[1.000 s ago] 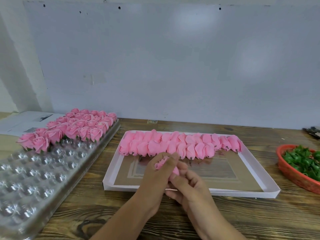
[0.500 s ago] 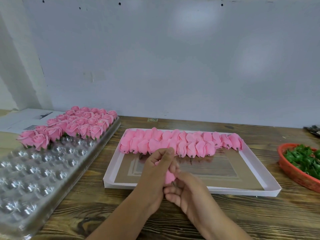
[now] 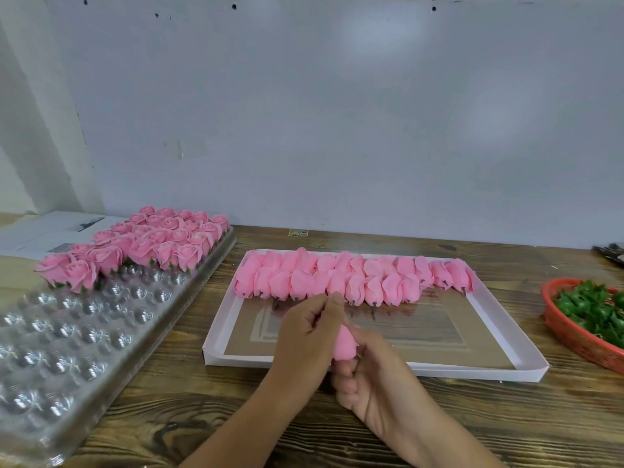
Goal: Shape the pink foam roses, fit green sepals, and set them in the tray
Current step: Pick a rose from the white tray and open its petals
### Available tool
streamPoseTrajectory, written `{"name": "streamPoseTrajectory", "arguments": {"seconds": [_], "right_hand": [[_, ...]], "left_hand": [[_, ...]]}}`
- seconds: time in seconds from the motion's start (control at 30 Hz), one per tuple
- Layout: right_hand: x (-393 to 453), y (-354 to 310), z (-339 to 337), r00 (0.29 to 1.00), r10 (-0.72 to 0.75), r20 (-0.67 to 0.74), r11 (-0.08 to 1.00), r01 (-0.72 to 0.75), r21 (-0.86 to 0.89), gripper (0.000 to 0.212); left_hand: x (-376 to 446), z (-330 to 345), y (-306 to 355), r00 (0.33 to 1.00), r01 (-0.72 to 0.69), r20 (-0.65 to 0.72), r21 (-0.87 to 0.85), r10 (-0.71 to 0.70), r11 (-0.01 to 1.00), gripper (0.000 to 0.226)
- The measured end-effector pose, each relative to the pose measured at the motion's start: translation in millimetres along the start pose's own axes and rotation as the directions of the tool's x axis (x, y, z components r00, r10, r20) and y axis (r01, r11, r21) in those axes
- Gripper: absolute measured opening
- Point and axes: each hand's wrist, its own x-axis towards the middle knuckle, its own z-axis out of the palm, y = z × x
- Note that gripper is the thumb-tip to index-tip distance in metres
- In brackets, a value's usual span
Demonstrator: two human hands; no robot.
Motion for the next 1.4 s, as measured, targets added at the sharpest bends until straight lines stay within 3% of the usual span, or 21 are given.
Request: {"name": "streamPoseTrajectory", "arguments": {"seconds": [0.2,0.33,0.43,0.67,0.87,0.93,1.0,1.03,1.1,1.17,1.23,1.27,1.37,1.4], "right_hand": [[-1,1,-1,0.997,0.075,0.015,0.997,-0.075,-0.012,0.047],[2,2,-4,0.995,0.088,-0.039,0.993,-0.09,-0.074,0.056],[2,1,-5,0.993,0.102,-0.068,0.984,-0.11,-0.137,0.059],[2,-1,-9,0.984,0.166,-0.061,0.959,-0.176,-0.221,0.061],[2,-5,-9,0.983,0.177,-0.044,0.943,-0.182,-0.279,0.074],[0,-15,-11,0.99,0.107,-0.089,0.914,-0.133,-0.382,0.078],[-8,-34,-20,0.979,-0.117,-0.168,0.837,0.006,-0.547,0.064],[-13,-49,-29,0.941,-0.27,-0.204,0.774,0.086,-0.628,0.049],[-26,-81,-56,0.797,-0.535,-0.281,0.642,0.168,-0.748,0.028],[-35,-112,-101,0.605,-0.71,-0.36,0.527,0.118,-0.842,0.016],[-38,-139,-158,0.464,-0.794,-0.393,0.381,-0.126,-0.916,0.01],[-38,-150,-187,0.457,-0.786,-0.417,0.338,-0.247,-0.908,0.01],[-33,-170,-260,0.59,-0.621,-0.517,0.159,-0.551,-0.82,0.019],[-31,-172,-277,0.596,-0.587,-0.548,0.149,-0.586,-0.797,0.019]], "left_hand": [[-3,-4,-1,0.964,-0.252,-0.011,0.296,0.267,0.921,0.039],[-4,-4,-3,0.938,-0.321,0.022,0.433,0.346,0.842,0.037],[-5,-4,-2,0.922,-0.363,0.041,0.445,0.386,0.819,0.036],[-6,-3,1,0.924,-0.355,0.026,0.427,0.381,0.832,0.033],[-3,2,-2,0.98,-0.151,-0.084,0.272,0.18,0.95,0.042],[-1,0,-5,0.989,-0.071,-0.116,0.204,0.096,0.976,0.044],[2,-3,-3,0.992,0.015,-0.128,0.139,0.003,0.99,0.042],[4,-4,-2,0.99,0.056,-0.132,0.111,-0.041,0.992,0.044],[6,-5,-1,0.983,0.122,-0.146,0.054,-0.113,0.991,0.047],[7,-5,0,0.975,0.163,-0.153,0.013,-0.159,0.987,0.046],[8,-5,1,0.973,0.176,-0.154,-0.002,-0.174,0.984,0.046],[7,-5,1,0.973,0.177,-0.153,-0.004,-0.175,0.984,0.046],[7,-5,0,0.972,0.178,-0.155,-0.002,-0.177,0.984,0.047],[7,-5,0,0.972,0.18,-0.156,-0.001,-0.178,0.984,0.047]]}}
